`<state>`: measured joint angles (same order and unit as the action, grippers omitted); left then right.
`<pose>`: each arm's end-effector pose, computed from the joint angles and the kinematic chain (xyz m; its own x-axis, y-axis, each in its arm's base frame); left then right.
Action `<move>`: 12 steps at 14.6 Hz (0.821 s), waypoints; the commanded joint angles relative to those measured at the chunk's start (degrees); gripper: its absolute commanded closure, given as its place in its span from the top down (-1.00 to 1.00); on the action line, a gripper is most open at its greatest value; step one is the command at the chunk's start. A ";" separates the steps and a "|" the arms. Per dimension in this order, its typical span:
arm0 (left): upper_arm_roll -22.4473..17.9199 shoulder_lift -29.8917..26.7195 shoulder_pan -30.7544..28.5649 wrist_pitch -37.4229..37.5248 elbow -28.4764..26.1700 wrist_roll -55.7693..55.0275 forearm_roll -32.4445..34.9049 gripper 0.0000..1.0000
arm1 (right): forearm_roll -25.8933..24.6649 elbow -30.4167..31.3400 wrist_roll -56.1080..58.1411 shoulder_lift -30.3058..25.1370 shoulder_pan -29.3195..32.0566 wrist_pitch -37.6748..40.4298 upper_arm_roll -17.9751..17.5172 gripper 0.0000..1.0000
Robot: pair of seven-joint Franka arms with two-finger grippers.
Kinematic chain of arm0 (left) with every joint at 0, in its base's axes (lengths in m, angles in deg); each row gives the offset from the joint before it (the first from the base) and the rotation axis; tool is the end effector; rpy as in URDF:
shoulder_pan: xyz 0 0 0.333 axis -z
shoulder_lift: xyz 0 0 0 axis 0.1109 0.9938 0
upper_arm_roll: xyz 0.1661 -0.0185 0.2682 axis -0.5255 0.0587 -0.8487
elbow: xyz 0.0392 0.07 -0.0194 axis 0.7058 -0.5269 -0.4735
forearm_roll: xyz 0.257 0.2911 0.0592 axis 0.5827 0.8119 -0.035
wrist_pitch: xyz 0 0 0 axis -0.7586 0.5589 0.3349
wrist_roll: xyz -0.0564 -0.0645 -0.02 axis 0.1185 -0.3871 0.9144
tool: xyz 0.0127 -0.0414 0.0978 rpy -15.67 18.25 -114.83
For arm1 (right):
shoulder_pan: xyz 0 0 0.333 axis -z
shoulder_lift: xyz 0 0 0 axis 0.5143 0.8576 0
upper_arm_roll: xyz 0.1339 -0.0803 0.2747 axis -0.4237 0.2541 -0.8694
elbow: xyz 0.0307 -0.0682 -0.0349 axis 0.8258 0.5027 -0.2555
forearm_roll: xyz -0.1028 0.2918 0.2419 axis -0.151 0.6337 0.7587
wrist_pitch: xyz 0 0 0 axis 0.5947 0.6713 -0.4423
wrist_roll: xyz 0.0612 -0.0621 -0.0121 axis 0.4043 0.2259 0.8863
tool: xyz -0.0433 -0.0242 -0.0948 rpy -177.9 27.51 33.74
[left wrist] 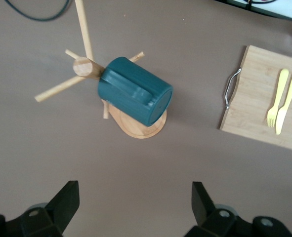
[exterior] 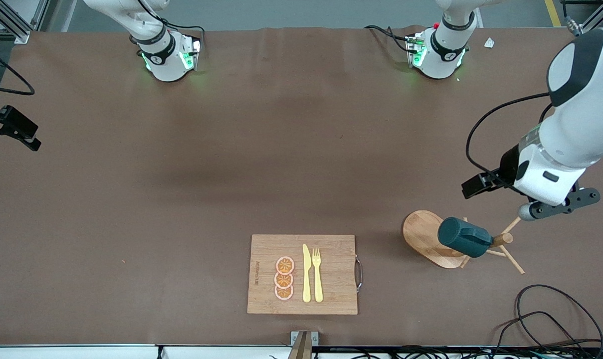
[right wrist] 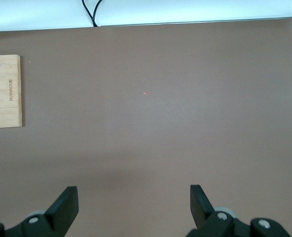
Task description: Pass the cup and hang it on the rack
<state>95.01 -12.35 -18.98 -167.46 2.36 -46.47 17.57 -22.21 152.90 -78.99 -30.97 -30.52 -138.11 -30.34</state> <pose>0.6368 -0.1369 0.5766 0.9761 0.2158 0.0241 0.2148 -0.9759 0.0381 0.5593 -0.0164 0.6609 0.9837 -0.0537 0.1716 -0.0610 -0.9974 0.0375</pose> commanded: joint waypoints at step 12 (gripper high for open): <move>-27.85 -22.81 15.68 11.12 -13.47 25.04 -7.38 1.00 | 1.22 0.72 0.77 -0.66 1.07 -0.55 -0.63 1.00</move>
<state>68.26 -31.64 -5.64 -155.03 -5.74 -21.75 10.75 -22.13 152.92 -78.95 -30.97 -30.52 -138.20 -30.34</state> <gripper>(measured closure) 0.000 0.000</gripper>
